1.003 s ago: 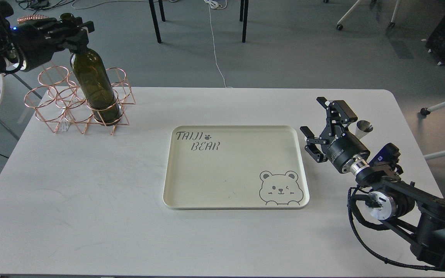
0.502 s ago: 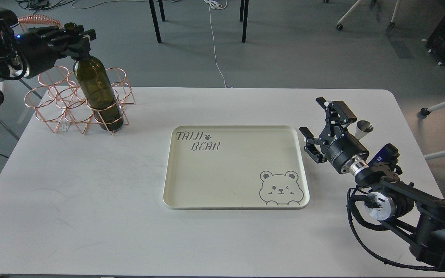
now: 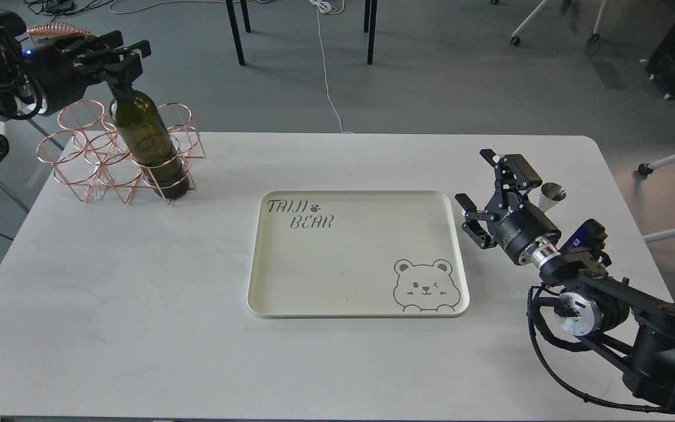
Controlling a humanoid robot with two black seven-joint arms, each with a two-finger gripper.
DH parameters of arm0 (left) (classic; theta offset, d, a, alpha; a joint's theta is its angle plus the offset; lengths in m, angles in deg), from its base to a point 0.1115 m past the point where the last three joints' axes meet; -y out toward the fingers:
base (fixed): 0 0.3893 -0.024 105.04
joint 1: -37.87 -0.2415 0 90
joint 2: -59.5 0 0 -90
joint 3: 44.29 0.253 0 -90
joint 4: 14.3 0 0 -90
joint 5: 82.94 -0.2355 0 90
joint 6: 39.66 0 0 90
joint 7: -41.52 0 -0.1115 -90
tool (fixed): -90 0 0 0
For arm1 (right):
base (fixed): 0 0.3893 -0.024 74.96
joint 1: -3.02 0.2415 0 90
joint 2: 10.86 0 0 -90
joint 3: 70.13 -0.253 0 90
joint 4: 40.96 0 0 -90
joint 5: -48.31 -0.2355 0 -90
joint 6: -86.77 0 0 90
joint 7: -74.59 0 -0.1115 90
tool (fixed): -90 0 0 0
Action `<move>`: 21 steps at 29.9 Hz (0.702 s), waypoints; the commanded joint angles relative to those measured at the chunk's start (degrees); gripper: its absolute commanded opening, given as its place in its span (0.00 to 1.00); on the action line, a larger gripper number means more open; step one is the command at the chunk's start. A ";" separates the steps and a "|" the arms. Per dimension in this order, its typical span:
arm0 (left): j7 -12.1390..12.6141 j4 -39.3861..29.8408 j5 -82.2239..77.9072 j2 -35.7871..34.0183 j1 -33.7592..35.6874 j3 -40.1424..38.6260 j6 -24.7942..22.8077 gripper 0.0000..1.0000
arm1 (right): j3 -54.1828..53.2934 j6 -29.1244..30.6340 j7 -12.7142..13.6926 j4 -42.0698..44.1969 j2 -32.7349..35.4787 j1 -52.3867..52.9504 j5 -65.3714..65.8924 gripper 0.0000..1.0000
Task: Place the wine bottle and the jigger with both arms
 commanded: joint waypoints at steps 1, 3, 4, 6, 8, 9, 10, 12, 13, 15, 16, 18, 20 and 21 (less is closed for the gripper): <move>0.00 -0.77 0.21 -0.45 0.73 -0.28 0.06 0.94 | -0.09 -0.01 0.00 -0.06 0.10 0.08 0.00 0.99; 0.00 -1.91 1.26 -1.50 1.61 -0.89 0.06 0.95 | -0.61 -0.01 0.00 -0.06 0.19 0.00 0.00 0.99; 0.00 -2.96 2.14 -2.29 2.48 -0.98 -0.20 0.95 | -0.79 -0.01 0.00 -0.06 0.27 0.08 0.00 0.99; 0.00 -5.68 5.12 -4.14 5.12 -0.98 -0.55 0.96 | -1.23 -0.01 0.00 0.03 0.27 0.00 0.00 0.99; 0.00 -8.41 10.29 -5.63 6.88 -0.98 -0.64 0.96 | -1.76 -0.01 0.00 0.03 0.19 -0.01 0.00 0.99; 0.00 -10.25 13.97 -6.34 7.50 -1.07 -0.73 0.96 | -2.02 -0.01 0.00 0.11 0.10 -0.01 0.00 0.99; 0.00 -12.18 17.58 -6.87 7.68 -1.07 -0.73 0.96 | -2.28 0.08 0.00 0.11 -0.08 -0.01 0.00 0.99; 0.00 -17.80 27.06 -7.92 7.68 -1.51 -0.73 0.96 | -2.90 -0.01 0.00 0.11 -0.34 -0.01 0.18 0.99; 0.00 -21.30 32.50 -8.36 7.59 -1.95 -0.81 0.96 | -3.34 -0.01 0.00 0.11 -0.43 -0.09 0.18 0.99; 0.00 -27.11 42.27 -8.37 6.72 -2.12 -0.73 0.97 | -4.39 -0.01 0.00 0.11 -0.52 -0.09 0.18 0.99; 0.00 -29.66 46.58 -8.19 6.10 -2.04 -0.90 0.97 | -5.00 -0.01 0.00 0.03 -0.60 -0.09 0.18 0.99; 0.00 -33.36 53.01 -7.05 4.35 -2.12 -1.78 0.98 | -5.62 -0.01 0.00 0.20 -0.69 -0.09 0.18 0.99; 0.00 -36.01 58.63 -3.72 2.06 -2.39 -3.10 0.98 | -5.71 -0.01 0.00 0.20 -0.95 -0.09 0.18 0.99; 0.00 -36.89 60.57 -2.31 0.49 -2.74 -3.27 0.98 | -5.80 -0.01 0.00 0.20 -0.96 -0.09 0.18 0.99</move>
